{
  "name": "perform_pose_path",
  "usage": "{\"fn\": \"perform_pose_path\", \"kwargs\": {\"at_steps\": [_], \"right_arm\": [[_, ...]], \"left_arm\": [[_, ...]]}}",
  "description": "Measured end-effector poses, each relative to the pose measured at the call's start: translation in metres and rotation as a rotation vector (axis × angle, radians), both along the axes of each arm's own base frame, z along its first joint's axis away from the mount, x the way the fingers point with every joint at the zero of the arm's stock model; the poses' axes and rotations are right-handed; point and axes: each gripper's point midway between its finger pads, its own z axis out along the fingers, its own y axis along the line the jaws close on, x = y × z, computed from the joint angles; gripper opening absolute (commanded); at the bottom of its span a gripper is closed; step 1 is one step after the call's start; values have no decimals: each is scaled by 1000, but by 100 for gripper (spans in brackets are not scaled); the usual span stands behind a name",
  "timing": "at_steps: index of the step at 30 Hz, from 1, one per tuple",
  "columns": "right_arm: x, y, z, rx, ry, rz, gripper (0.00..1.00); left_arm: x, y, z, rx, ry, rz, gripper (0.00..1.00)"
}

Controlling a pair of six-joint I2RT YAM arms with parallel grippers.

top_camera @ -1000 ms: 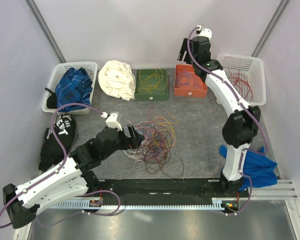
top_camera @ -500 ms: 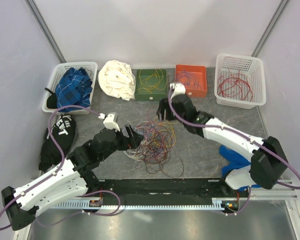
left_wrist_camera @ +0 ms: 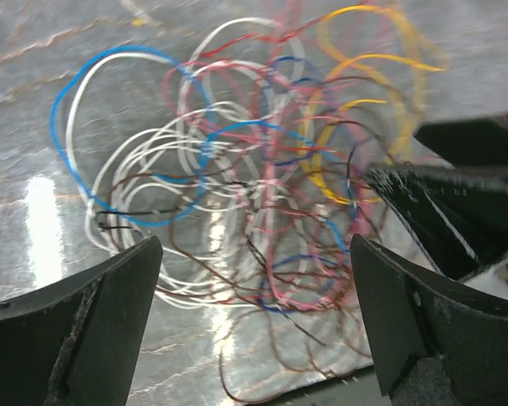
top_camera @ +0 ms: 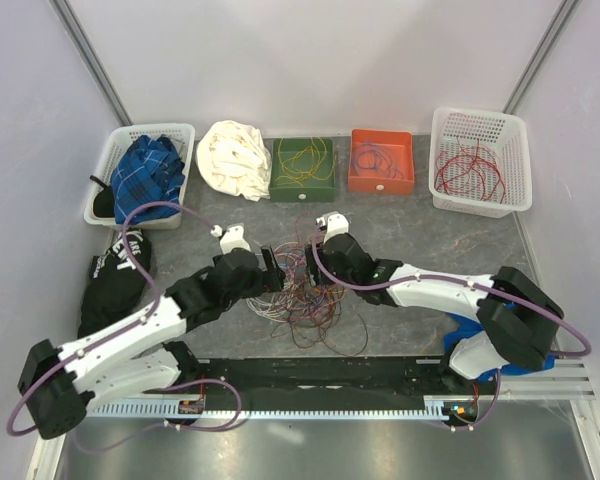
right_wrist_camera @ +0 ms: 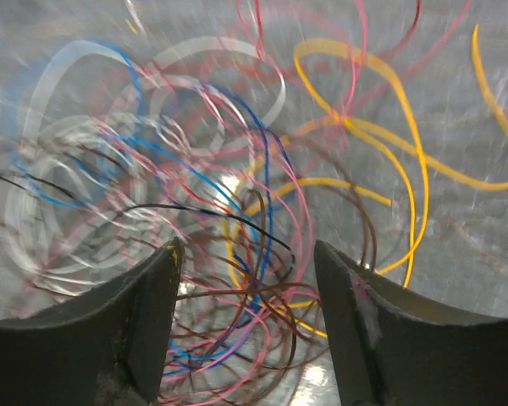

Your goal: Untangle the cables

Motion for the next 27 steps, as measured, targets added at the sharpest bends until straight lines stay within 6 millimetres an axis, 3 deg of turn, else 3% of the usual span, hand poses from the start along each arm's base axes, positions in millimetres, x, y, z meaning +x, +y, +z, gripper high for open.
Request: {"fn": "perform_pose_path", "kwargs": {"at_steps": [1,2,5,8,11,13,14,16,17,20,27], "right_arm": [[-1,-1,-11,-14,11,-1,59],[-2,-3,-20,-31,23,2,45],[-9,-9,-42,-66,54,7,28],[-18,-20,-53,-70,71,-2,14],[-30,-34,-54,-61,71,-9,10],[-39,-44,-47,-37,59,-16,9],[-43,-48,-42,-23,51,-19,14],[-52,-55,-29,18,27,-24,29],[-55,-57,-23,37,18,-27,42],[-65,-62,-3,91,-13,-33,58],[-73,-72,30,153,-73,-47,60]], "left_arm": [[3,1,-7,24,27,13,100],[6,2,-12,41,47,26,100],[17,1,-19,73,87,53,100],[28,-4,-22,98,112,71,99],[38,-6,-26,115,129,86,98],[44,-9,-28,125,139,93,97],[46,-9,-29,129,143,96,97],[51,-11,-33,141,153,101,96],[53,-12,-35,147,159,103,96],[58,-14,-44,168,178,106,94],[72,-22,-58,198,183,96,86]]}}
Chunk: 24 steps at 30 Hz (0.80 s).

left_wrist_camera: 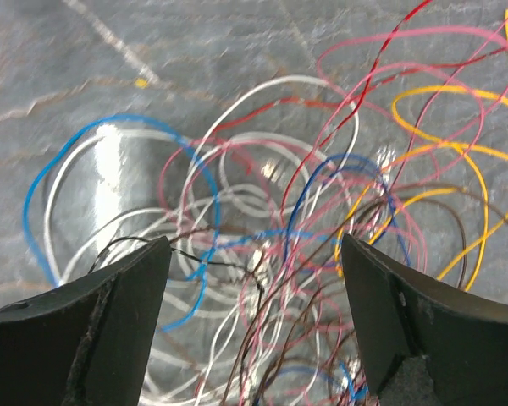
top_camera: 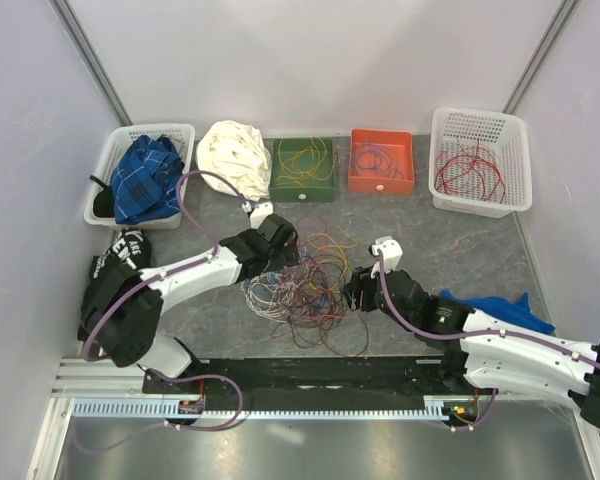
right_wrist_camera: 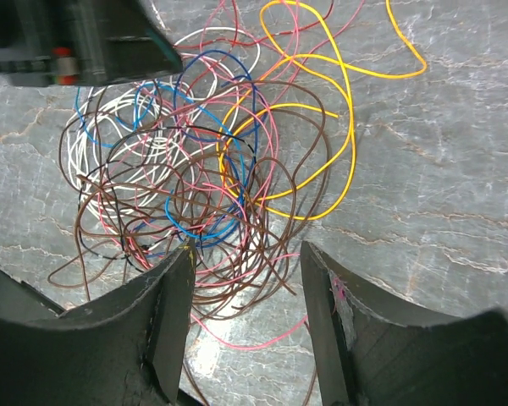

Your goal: Untangle the cables

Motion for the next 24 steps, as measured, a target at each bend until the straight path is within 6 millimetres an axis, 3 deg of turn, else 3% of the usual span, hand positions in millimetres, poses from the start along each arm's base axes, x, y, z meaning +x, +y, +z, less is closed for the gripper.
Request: {"fn": "perform_pose_path", "kwargs": {"at_steps": [5,10,16,22,24], "right_arm": [[0,-2,7,-16,-9,-6,60],[0,-9,11,-26,-25,-19,61],[4,-17,31,-26,-68,-39,61],[7,-25,59,-7,-121,-64,61],[8,-27,64,0,-134,-71,61]], "left_arm": [[16,-13,-17,34,23,-12,85],[14,-11,-43,83,76,-12,80],[15,-8,-45,102,68,-2,79],[12,1,-47,150,47,15,96],[4,12,-49,181,48,29,99]]}}
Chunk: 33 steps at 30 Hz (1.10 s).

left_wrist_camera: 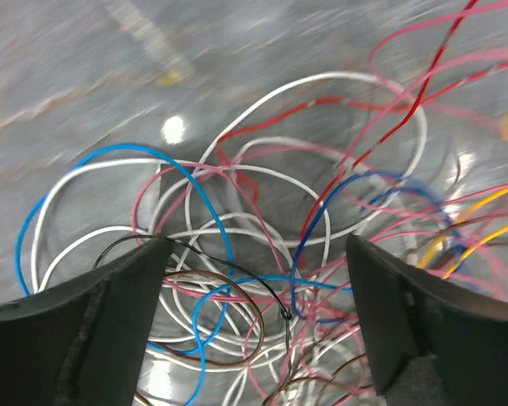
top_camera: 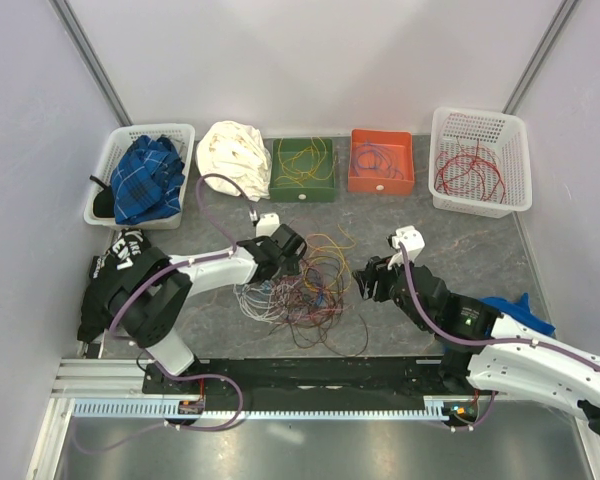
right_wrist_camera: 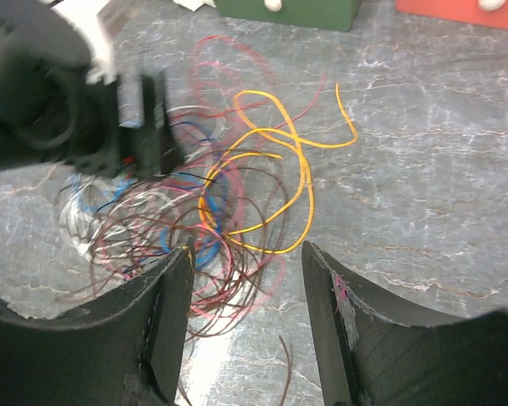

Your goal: Untangle the cables

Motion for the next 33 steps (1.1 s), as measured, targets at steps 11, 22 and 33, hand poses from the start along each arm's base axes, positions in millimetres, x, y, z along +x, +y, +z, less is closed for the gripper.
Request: {"fn": "perform_pose_path", "kwargs": {"at_steps": [11,22,33], "right_arm": [[0,-3,-5,-21,8,-12,61],[-2,-11,-5,-10,2,-27,61],[-3,-11,-5,-15,4,-21,61]], "left_arm": [[-29,31,-3,71,51,26,92],[-20,9,-5,64,-19,38,2],[-37,-7,50,-99,-32,-93,2]]}}
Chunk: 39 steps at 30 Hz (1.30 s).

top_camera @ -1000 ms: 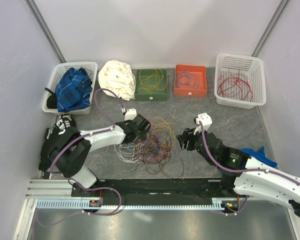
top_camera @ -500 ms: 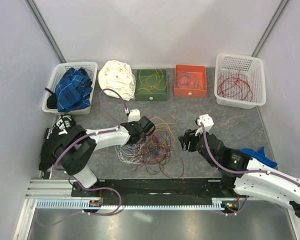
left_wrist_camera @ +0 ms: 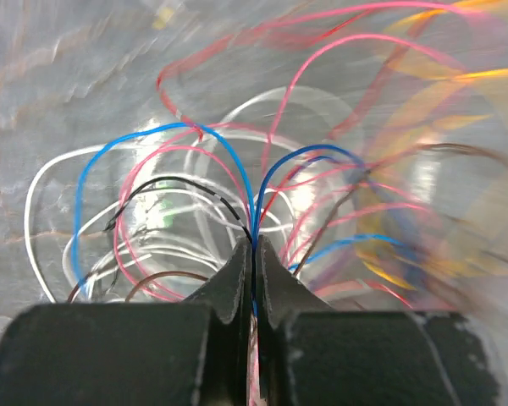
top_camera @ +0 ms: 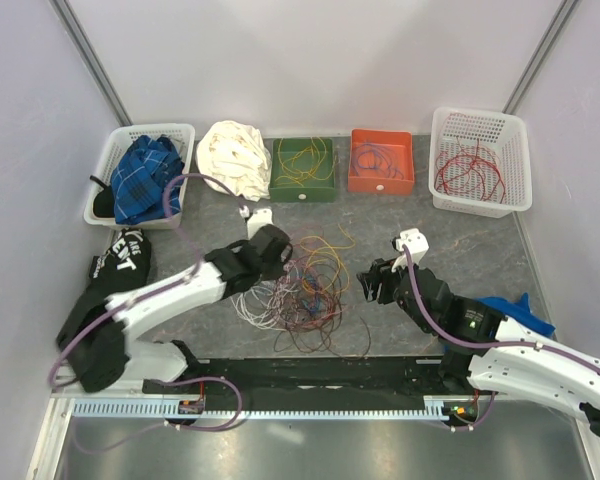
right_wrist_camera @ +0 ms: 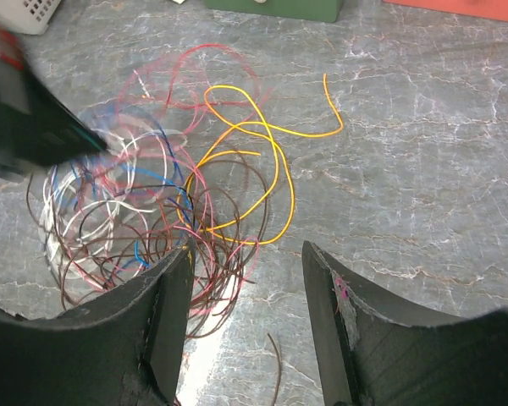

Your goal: Untangle the cables

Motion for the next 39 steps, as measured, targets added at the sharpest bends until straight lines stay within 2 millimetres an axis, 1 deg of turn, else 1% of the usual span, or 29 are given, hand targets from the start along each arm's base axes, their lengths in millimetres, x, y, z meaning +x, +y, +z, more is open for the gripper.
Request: {"fn": "perform_pose_path", "kwargs": {"at_steps": [2,3,5,6,9,10,12,15,18,22,23,25,27,30,32,33,36,38,39], "right_arm": [[-1,1,1,2,-2,7,61],[-1,1,2,3,-4,10,61],[-2,2,5,9,-9,18,61],[-2,2,7,14,-13,22,61],[-3,6,15,41,-29,42,61],[-4,7,18,50,-35,53,62],[-6,13,27,82,-53,88,63],[-12,21,47,147,-92,146,64],[-18,27,78,229,-157,202,65],[-22,35,125,324,-253,257,66],[-22,37,139,340,-280,268,66],[-19,46,157,354,-312,286,66],[-14,60,169,351,-331,306,66],[-4,81,168,316,-330,325,66],[3,93,158,280,-318,333,65],[8,100,149,253,-305,336,65],[16,112,129,190,-279,342,63],[20,117,124,165,-274,342,62],[22,119,123,157,-274,340,59]], "left_arm": [[2,-12,45,-124,-94,-52,2],[2,-18,72,-197,-152,-85,2],[-1,-27,132,-344,-287,-150,2],[-3,-31,158,-401,-340,-181,2],[-9,-39,213,-511,-446,-256,2],[-11,-43,227,-540,-471,-282,2],[-16,-50,244,-578,-494,-334,2],[-24,-59,252,-604,-489,-405,2],[-29,-64,250,-609,-472,-449,2],[-32,-68,248,-612,-460,-476,2],[-32,-68,248,-611,-458,-479,2],[-32,-69,247,-611,-456,-485,2],[-32,-69,247,-610,-456,-487,2],[-32,-69,246,-606,-456,-489,2],[-32,-69,246,-605,-457,-492,2],[-33,-70,246,-605,-457,-494,2],[-34,-71,246,-608,-453,-507,2],[-35,-71,246,-609,-451,-511,2],[-35,-71,246,-607,-453,-512,2]]}}
